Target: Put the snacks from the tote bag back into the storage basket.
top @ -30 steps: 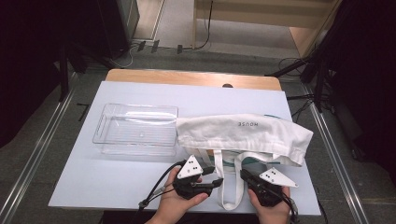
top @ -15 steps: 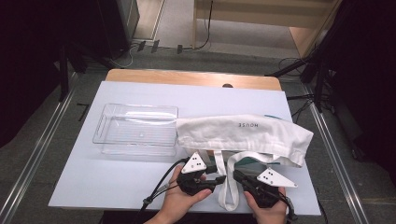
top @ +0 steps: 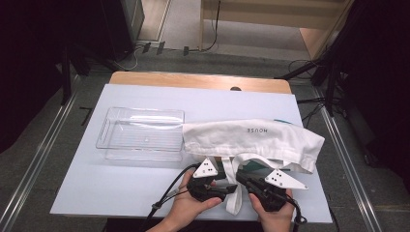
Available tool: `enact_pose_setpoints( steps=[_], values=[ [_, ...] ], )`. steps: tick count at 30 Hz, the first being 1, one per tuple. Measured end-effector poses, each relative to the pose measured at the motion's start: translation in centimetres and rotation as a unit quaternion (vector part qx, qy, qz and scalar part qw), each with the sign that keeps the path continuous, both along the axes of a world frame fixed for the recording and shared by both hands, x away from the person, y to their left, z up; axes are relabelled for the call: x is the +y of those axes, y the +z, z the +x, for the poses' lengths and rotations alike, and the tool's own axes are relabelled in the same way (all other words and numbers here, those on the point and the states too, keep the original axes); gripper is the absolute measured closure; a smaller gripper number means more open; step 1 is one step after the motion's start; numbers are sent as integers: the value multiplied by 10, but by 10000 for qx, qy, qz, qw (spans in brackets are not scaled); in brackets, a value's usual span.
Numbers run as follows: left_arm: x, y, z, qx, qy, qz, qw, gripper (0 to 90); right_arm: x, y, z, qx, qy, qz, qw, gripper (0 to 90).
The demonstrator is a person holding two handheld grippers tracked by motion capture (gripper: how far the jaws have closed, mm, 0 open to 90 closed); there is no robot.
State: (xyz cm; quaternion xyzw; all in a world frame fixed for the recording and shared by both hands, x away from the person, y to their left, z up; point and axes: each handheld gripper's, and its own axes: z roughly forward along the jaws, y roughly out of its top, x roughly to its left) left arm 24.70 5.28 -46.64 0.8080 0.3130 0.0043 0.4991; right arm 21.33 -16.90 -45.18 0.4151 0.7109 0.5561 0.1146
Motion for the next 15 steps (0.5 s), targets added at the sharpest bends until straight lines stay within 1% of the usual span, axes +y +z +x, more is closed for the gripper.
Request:
enact_pose_setpoints(
  steps=[2,3,4,5,6,7,8,9,11,12,13,14,15],
  values=[
    [-2,-1,1,-43,38,-31,10000,362,1,1,-1,-20,13,12,10000,900],
    [-3,-1,2,-62,36,-59,10000,360,1,1,-1,-11,15,43,10000,900],
    [-4,0,2,-119,-1,-71,9999,364,0,1,0,-8,21,85,10000,900],
    [-6,0,1,-210,-20,-65,9998,388,0,1,0,14,37,161,9999,899],
    [-8,1,0,-324,-8,-40,9995,424,-1,1,0,-12,44,141,9999,899],
    [-9,2,-1,-394,-17,-67,9992,488,-1,2,-1,-53,27,102,9999,899],
    [-9,3,-2,-420,-47,-57,9991,603,-1,2,-1,-105,10,80,9999,898],
    [-11,4,-2,-445,-23,25,9990,727,-2,3,-2,-106,0,94,9999,896],
    [-10,6,-1,-470,-53,121,9988,838,-4,3,-2,-144,-66,111,9998,878],
    [-9,7,0,-483,-55,110,9988,857,-5,4,-3,-191,-109,152,9996,833],
    [-8,8,0,-534,-48,155,9984,865,-7,5,-3,-216,-172,192,9994,791],
    [-6,9,0,-565,-14,195,9982,869,-9,6,-4,-259,-255,217,9991,759],
    [-4,12,1,-571,6,188,9982,871,-13,7,-6,-315,-335,238,9987,729]
  ],
)
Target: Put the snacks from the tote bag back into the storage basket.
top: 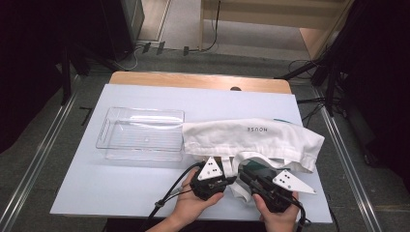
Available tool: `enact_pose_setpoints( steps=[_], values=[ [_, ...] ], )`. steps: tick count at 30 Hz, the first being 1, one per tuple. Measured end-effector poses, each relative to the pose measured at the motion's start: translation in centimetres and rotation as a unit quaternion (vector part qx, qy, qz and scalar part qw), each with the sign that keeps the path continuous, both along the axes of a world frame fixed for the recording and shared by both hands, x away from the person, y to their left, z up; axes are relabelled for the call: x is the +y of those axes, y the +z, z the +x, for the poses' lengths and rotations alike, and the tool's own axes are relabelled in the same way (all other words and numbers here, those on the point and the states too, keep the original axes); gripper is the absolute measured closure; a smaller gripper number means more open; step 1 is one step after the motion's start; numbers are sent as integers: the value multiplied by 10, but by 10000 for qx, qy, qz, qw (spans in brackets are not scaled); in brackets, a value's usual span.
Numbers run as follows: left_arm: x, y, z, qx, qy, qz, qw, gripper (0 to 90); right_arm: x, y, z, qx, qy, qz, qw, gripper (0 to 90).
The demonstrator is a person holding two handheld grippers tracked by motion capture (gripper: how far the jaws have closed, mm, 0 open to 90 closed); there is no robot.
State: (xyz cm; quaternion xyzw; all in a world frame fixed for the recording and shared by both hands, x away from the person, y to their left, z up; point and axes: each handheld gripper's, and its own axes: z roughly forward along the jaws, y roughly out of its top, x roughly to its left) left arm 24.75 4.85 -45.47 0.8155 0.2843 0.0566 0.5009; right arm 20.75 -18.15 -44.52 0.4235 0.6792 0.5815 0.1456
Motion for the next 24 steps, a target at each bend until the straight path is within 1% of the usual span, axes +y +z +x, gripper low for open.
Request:
enact_pose_setpoints(
  steps=[1,3,4,5,7,8,9,12,13,14,16,17,18,19,20,22,23,24],
  values=[
    [2,3,0,-31,8,-22,10000,873,-3,1,-2,-82,-101,14,9999,701],
    [7,10,-1,-126,68,-96,9999,873,-9,2,-6,-182,-366,-94,9991,672],
    [9,14,-2,-198,79,-122,9997,873,-14,2,-9,-277,-560,-193,9979,646],
    [11,19,-3,-278,91,-149,9995,873,-18,1,-11,-307,-732,-254,9965,616],
    [15,27,-4,-419,99,-189,9989,873,-25,-3,-13,-248,-1071,-405,9931,583],
    [17,33,-6,-514,122,-222,9984,873,-27,-4,-13,-215,-1192,-458,9916,550],
    [19,37,-6,-587,139,-258,9978,873,-31,-6,-13,-163,-1438,-542,9880,513],
    [24,49,-6,-766,224,-323,9963,872,-37,-7,-11,28,-1807,-497,9823,429],
    [24,49,-6,-766,224,-323,9963,871,-37,-7,-11,28,-1807,-497,9823,429],
    [26,53,-6,-804,257,-335,9959,871,-39,-8,-10,57,-1904,-496,9804,403],
    [30,59,-3,-828,314,-377,9954,870,-40,-9,-7,126,-2011,-484,9783,360],
    [32,62,-1,-851,355,-405,9949,870,-39,-10,-6,146,-2029,-503,9778,346],
    [36,67,3,-888,423,-439,9942,869,-39,-13,-3,283,-2048,-517,9770,319],
    [36,67,3,-888,423,-439,9942,869,-39,-13,-3,283,-2048,-517,9770,319],
    [38,70,6,-909,427,-433,9940,869,-38,-14,-2,325,-2088,-508,9761,316],
    [40,76,9,-999,482,-449,9928,867,-39,-16,1,386,-2133,-544,9747,312],
    [42,82,12,-1070,506,-458,9919,866,-40,-17,4,398,-2169,-645,9733,293],
    [42,82,12,-1070,506,-458,9919,866,-40,-17,4,398,-2169,-645,9733,293]
  ],
)
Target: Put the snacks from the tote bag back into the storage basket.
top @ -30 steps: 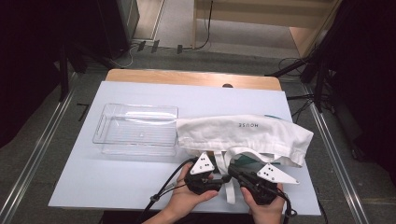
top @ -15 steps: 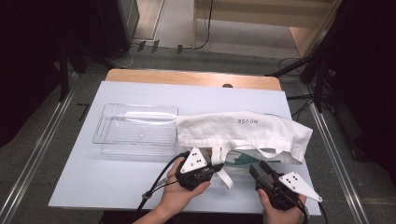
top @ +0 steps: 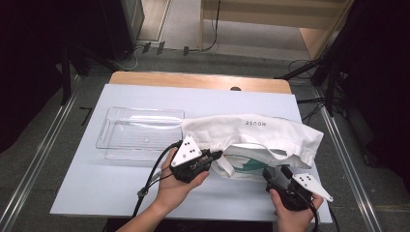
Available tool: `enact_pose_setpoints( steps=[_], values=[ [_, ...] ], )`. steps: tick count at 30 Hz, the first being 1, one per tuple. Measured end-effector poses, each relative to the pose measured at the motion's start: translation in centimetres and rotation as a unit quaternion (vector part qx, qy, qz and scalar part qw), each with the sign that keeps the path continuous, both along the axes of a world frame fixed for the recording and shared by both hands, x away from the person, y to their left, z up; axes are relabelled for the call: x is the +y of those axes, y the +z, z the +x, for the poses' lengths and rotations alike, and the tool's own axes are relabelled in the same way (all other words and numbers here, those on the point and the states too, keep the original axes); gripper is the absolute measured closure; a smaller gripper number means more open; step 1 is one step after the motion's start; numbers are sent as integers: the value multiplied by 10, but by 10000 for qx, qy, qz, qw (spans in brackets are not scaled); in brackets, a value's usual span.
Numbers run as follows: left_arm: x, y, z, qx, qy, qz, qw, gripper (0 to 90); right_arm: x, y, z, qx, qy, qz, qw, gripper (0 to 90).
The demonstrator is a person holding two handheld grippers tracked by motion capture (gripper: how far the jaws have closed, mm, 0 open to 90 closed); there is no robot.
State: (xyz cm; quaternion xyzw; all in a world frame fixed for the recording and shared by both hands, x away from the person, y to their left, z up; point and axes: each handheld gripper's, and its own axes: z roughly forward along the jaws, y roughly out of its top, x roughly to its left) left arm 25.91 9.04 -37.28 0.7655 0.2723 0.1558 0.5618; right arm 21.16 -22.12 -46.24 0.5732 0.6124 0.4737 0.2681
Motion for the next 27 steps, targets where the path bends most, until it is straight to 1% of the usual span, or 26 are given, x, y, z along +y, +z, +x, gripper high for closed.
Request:
enact_pose_setpoints(
  steps=[1,2,5,6,8,9,10,11,12,13,14,15,17,18,19,20,21,22,23,24,25,26,27],
  values=[
    [1,6,2,-73,27,-26,10000,865,-1,-1,2,61,-26,-68,10000,286],
    [2,8,3,-99,39,-21,9999,865,0,-2,3,108,-50,-62,9999,286],
    [2,12,7,-101,52,-76,9999,863,1,-4,6,121,-15,-77,9999,285],
    [3,14,10,-83,53,-99,9999,862,2,-5,7,128,-30,-137,9998,282],
    [5,19,15,-67,67,-159,9998,861,4,-5,11,56,-10,-172,9998,280],
    [6,21,16,-62,87,-170,9998,861,4,-3,13,-28,16,-151,9999,273],
    [6,23,17,-69,103,-165,9998,860,3,1,13,-171,54,-36,9998,270],
    [7,25,18,-77,111,-184,9997,860,3,1,13,-171,54,-36,9998,270],
    [8,27,19,-106,119,-179,9997,860,3,3,12,-246,67,20,9997,264],
    [8,28,20,-114,130,-180,9997,861,4,5,12,-292,87,24,9995,256],
    [8,29,21,-117,128,-185,9997,860,4,6,13,-298,84,43,9995,244],
    [8,29,23,-107,124,-207,9997,860,4,6,16,-308,96,111,9994,227],
    [8,29,24,-72,137,-229,9996,862,2,9,28,-385,78,441,9983,225],
    [8,29,24,-72,137,-229,9996,863,2,9,28,-385,78,441,9983,225],
    [8,29,23,-90,137,-195,9997,864,2,11,34,-470,114,582,9971,216],
    [8,29,23,-92,139,-185,9997,864,1,12,38,-512,193,722,9959,217],
    [8,29,23,-92,139,-185,9997,864,1,12,38,-512,193,722,9959,217],
    [9,29,23,-105,143,-177,9997,864,-4,13,44,-472,385,1225,9906,217],
    [10,30,23,-118,164,-199,9996,864,-4,13,44,-472,385,1225,9906,217],
    [11,30,23,-112,173,-220,9995,864,-8,12,47,-381,387,1369,9891,213],
    [12,30,24,-107,174,-242,9995,863,-12,10,49,-312,309,1439,9886,202],
    [12,30,23,-110,172,-230,9995,863,-12,10,49,-312,309,1439,9886,202],
    [10,29,23,-124,148,-206,9996,864,-13,11,47,-391,235,1360,9897,206]
  ],
)
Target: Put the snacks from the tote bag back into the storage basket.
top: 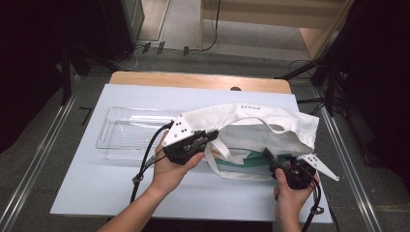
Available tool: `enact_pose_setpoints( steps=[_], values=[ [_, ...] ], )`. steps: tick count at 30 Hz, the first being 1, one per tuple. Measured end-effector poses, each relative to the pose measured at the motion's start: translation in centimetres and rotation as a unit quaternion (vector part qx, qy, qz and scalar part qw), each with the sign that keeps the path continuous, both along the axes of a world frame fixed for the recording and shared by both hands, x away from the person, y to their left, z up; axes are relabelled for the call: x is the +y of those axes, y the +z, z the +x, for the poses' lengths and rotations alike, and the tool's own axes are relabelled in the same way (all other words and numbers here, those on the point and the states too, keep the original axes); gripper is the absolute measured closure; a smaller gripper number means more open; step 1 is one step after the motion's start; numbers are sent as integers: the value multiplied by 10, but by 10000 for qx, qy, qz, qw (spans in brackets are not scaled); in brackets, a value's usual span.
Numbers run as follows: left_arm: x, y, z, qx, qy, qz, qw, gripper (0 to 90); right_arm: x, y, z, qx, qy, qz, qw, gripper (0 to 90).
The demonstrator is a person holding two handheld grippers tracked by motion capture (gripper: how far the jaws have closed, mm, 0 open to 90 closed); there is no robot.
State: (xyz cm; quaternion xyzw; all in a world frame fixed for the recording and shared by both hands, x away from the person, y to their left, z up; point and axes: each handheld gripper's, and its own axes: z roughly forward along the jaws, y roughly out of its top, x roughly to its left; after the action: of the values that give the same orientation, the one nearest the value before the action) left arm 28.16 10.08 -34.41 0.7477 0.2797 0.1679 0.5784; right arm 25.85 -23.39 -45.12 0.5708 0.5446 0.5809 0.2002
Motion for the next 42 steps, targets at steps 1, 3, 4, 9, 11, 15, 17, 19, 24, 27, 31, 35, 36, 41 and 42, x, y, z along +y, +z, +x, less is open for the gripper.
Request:
enact_pose_setpoints(
  steps=[1,3,4,9,11,15,17,19,24,27,31,35,36,41,42],
  values=[
    [0,0,0,0,0,0,10000,863,0,0,0,0,0,0,10000,206],
    [-2,-1,-2,-25,-11,47,10000,864,2,5,-5,-106,-76,-66,9999,284],
    [-3,-2,-2,-37,8,74,10000,864,4,10,-10,-338,-233,-254,9988,462],
    [-2,-1,-1,-55,48,26,10000,863,-5,11,-17,-501,-243,-87,9984,808],
    [-2,1,0,-99,63,42,9999,863,-10,9,-17,-421,-194,-59,9989,868],
    [-2,8,5,-207,149,-21,9997,864,-5,12,-22,-304,-274,-784,9961,873],
    [-2,14,15,-256,366,-47,9990,867,-3,12,-28,-155,-246,-1131,9932,872],
    [-2,17,25,-204,573,-60,9981,869,-7,10,-32,-45,-217,-1208,9924,871],
    [-6,16,50,-113,817,-33,9966,872,-17,3,-38,316,-190,-1464,9885,871],
    [-6,14,66,96,951,-204,9952,873,-22,-2,-40,550,-185,-1642,9847,872],
    [-8,12,69,150,1003,-240,9946,872,-28,-13,-41,982,-150,-1820,9783,874],
    [-10,8,69,190,940,-308,9949,870,-35,-17,-43,1053,-105,-1685,9800,863],
    [-10,8,68,177,879,-328,9954,870,-37,-16,-45,936,-46,-1575,9831,818],
    [-13,13,62,83,667,-382,9970,870,-38,0,-65,101,-440,-1575,9865,365],
    [-14,13,61,120,625,-429,9971,869,-39,10,-69,-119,-570,-1566,9859,323]
  ],
)
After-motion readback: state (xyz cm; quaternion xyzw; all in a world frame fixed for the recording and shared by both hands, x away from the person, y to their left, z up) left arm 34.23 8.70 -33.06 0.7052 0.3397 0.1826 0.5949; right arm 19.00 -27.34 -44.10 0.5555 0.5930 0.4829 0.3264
